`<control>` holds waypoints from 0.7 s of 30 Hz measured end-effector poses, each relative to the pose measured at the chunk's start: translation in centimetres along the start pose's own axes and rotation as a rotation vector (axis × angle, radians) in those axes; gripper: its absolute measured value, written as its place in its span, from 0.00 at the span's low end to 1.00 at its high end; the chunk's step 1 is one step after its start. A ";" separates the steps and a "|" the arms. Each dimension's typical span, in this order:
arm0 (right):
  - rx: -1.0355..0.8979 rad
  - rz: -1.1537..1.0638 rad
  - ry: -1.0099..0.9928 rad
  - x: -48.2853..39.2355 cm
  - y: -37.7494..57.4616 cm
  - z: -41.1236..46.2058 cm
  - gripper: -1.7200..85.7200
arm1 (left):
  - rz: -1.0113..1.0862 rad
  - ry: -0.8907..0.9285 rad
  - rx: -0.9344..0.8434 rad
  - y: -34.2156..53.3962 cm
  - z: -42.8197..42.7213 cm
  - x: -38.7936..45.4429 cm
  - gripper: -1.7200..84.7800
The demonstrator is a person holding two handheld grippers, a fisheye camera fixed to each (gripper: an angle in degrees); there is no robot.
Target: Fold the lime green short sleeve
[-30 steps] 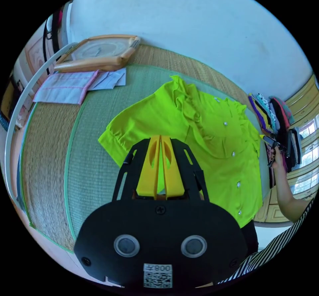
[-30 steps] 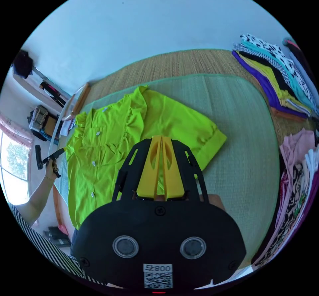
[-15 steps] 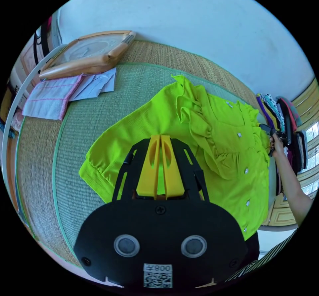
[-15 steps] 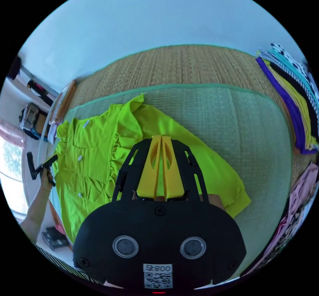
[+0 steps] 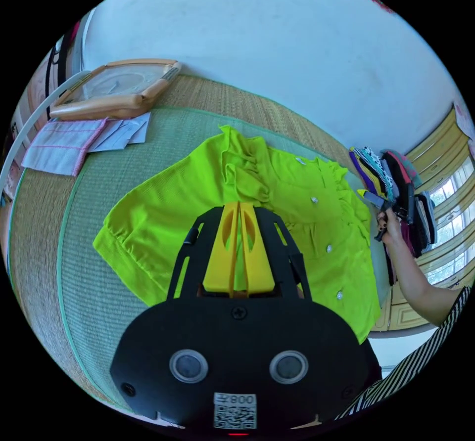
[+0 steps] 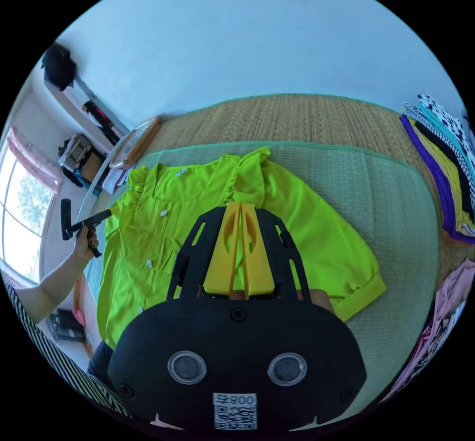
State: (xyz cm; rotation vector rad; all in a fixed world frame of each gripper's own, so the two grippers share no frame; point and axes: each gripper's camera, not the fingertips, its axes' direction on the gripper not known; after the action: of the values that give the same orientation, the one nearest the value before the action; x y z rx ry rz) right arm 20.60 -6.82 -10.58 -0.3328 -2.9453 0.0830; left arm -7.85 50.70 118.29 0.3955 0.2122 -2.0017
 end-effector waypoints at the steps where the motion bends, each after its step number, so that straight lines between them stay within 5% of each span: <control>1: -0.019 -0.027 0.006 -1.0 -0.1 0.6 0.02 | 0.013 0.023 0.005 -0.4 0.5 0.3 0.02; 7: -0.180 -0.041 0.073 -2.5 -0.3 5.5 0.02 | 0.042 -0.095 -0.120 -1.8 5.7 0.1 0.02; 14: -0.050 -0.031 -0.079 -3.0 3.7 -1.0 0.02 | -0.006 -0.013 -0.034 1.8 3.0 -1.9 0.02; 21: -0.164 -0.023 -0.039 -3.5 8.9 -1.0 0.02 | -0.098 -0.163 -0.099 6.2 2.7 -5.2 0.02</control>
State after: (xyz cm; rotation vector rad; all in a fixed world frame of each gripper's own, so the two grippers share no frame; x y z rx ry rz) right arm 26.06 1.08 -10.86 -0.3234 -3.0008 -0.1570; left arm -0.66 51.40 122.89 0.1605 0.2307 -2.0990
